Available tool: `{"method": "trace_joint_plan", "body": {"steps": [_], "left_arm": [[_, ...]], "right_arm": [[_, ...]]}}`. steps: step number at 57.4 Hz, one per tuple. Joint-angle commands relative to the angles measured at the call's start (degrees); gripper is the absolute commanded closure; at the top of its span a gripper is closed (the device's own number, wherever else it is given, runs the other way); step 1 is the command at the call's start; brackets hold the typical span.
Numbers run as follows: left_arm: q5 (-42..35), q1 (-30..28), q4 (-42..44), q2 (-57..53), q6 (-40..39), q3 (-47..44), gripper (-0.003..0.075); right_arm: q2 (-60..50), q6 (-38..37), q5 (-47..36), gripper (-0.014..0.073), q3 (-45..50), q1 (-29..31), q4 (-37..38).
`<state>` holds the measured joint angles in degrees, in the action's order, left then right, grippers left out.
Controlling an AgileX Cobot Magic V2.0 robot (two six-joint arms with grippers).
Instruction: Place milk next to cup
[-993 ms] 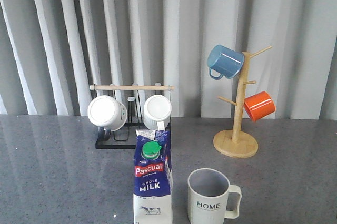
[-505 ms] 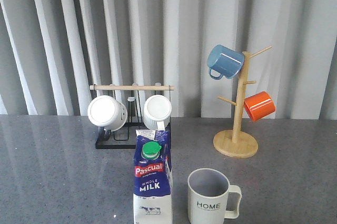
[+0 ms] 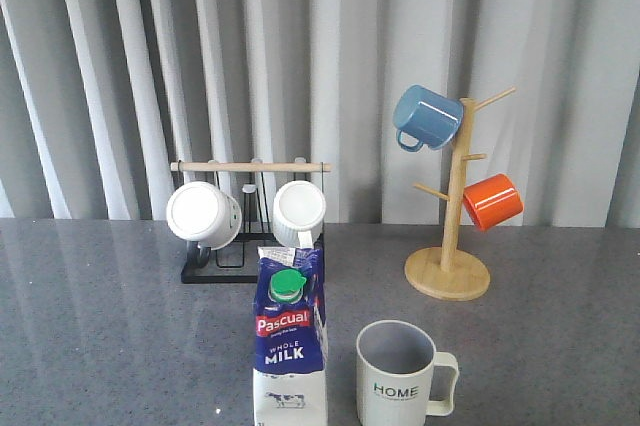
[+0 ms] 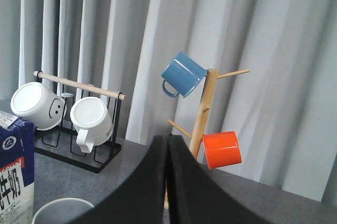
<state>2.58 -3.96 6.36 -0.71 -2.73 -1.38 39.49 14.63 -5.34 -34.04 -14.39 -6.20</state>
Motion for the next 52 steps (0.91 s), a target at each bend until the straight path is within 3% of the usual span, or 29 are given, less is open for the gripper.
{"method": "trace_joint_plan", "body": {"steps": [1, 6, 16, 24, 38, 52], "left_arm": [[-4.0, 0.1, -0.2, -0.6, 0.0, 1.2, 0.0728], [-4.0, 0.1, -0.2, -0.6, 0.0, 1.2, 0.0728], [-4.0, 0.1, -0.2, -0.6, 0.0, 1.2, 0.0728], [-4.0, 0.1, -0.2, -0.6, 0.0, 1.2, 0.0728], [-4.0, 0.1, -0.2, -0.6, 0.0, 1.2, 0.0728], [-3.9, 0.1, -0.2, -0.6, 0.0, 1.2, 0.0728]], "right_arm": [[-1.1, 0.4, -3.3, 0.0601, -1.4, 0.9, 0.7], [-5.5, -0.2, 0.5, 0.0601, 1.9, 3.7, 0.8], [-16.8, -4.6, -0.9, 0.0601, 13.5, 11.0, 2.7], [-25.8, -9.6, -1.0, 0.0601, 22.5, 12.2, 8.2], [-38.9, -15.1, -1.0, 0.0601, 35.1, 13.3, 6.9], [-41.0, -15.0, 1.7, 0.0601, 36.2, 16.3, 4.1]]}}
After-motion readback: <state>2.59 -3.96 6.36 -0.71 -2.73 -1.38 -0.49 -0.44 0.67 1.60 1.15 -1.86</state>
